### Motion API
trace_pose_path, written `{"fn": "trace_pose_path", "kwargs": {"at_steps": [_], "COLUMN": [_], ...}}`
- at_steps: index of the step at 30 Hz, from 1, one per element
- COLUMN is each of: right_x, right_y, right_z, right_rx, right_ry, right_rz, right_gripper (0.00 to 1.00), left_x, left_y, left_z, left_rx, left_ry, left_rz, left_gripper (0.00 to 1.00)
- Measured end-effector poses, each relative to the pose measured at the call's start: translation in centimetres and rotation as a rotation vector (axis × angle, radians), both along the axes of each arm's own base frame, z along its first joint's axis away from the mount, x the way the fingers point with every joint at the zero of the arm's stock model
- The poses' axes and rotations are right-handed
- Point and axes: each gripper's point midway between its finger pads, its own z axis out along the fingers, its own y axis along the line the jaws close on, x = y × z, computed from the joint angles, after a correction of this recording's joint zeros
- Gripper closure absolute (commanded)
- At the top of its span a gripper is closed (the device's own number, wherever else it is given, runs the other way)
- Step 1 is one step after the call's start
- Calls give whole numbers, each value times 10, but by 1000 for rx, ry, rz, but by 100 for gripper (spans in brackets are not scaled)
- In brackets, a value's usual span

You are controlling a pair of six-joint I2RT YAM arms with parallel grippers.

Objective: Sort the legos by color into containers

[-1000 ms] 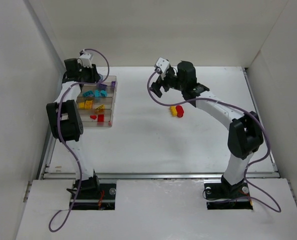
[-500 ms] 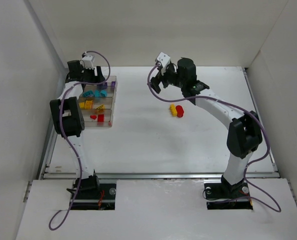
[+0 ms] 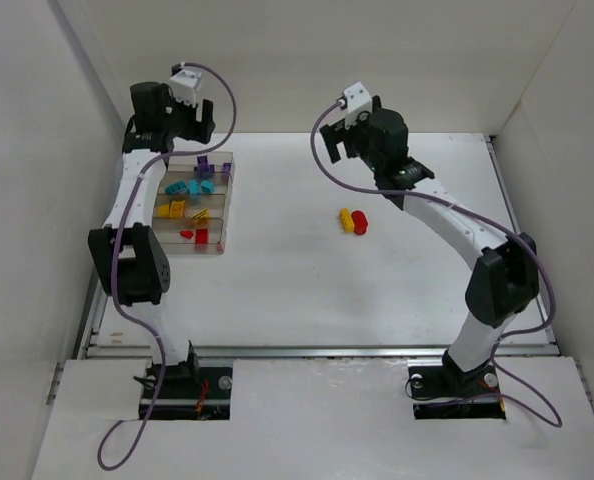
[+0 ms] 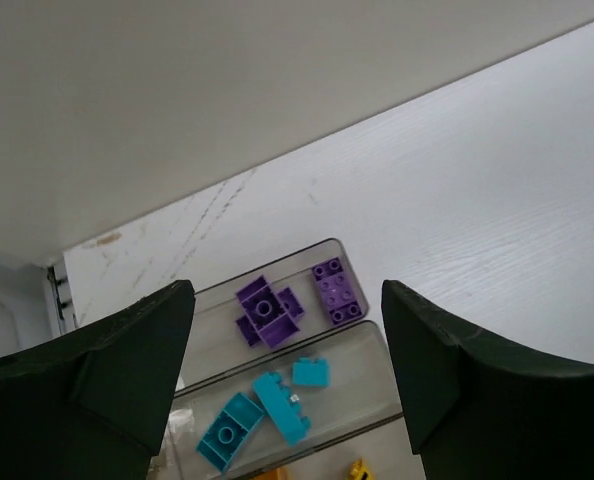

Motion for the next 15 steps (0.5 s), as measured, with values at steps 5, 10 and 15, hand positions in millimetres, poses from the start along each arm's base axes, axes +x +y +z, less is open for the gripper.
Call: {"fn": "trace_pose_path", "kwargs": {"at_steps": [5, 10, 15], "right_x": [-7, -16, -49], "right_y": [-49, -93, -99], "right_z": [12, -37, -128], "right_rx": [123, 225, 204], "right_ry": [107, 353, 660], "right_rz": [-129, -237, -331], "right_gripper": [14, 22, 18], "left_x": [-41, -89, -129], "left_y": [-61, -102, -103], "left_z": [47, 32, -16], "left_rx": [51, 45, 28], "left_ry": [-63, 6, 146], "left_rz": [-121, -206, -213], "left_gripper": [29, 29, 29]}}
